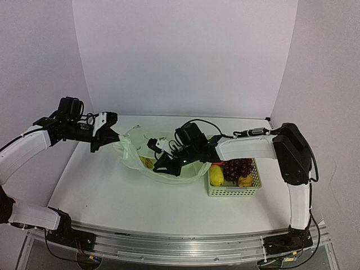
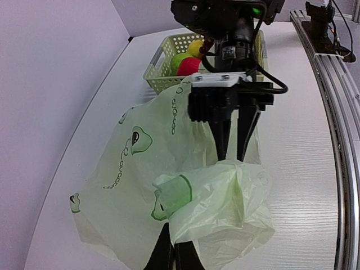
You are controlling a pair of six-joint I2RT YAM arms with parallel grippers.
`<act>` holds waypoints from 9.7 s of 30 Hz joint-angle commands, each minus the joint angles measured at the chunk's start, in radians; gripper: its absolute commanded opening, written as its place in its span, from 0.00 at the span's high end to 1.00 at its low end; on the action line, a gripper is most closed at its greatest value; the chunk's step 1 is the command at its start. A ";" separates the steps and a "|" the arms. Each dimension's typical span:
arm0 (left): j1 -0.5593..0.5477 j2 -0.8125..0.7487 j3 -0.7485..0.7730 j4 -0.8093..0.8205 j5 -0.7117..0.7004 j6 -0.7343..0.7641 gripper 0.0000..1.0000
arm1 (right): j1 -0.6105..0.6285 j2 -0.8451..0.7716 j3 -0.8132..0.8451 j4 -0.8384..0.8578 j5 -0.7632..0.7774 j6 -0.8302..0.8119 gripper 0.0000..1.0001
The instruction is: Untie the knot of the plastic bag and take out the fruit
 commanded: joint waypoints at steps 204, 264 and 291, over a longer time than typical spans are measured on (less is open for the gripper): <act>0.034 1.008 0.667 -0.102 0.272 -0.692 1.00 | 0.146 0.216 0.104 0.219 0.561 0.226 0.80; 0.074 1.066 0.835 -0.153 0.137 -0.268 1.00 | -0.198 -0.576 -0.165 -0.440 0.319 0.105 1.00; 0.049 1.086 0.889 -0.237 0.121 -0.134 1.00 | -0.330 -0.538 -0.307 -0.483 0.365 0.087 1.00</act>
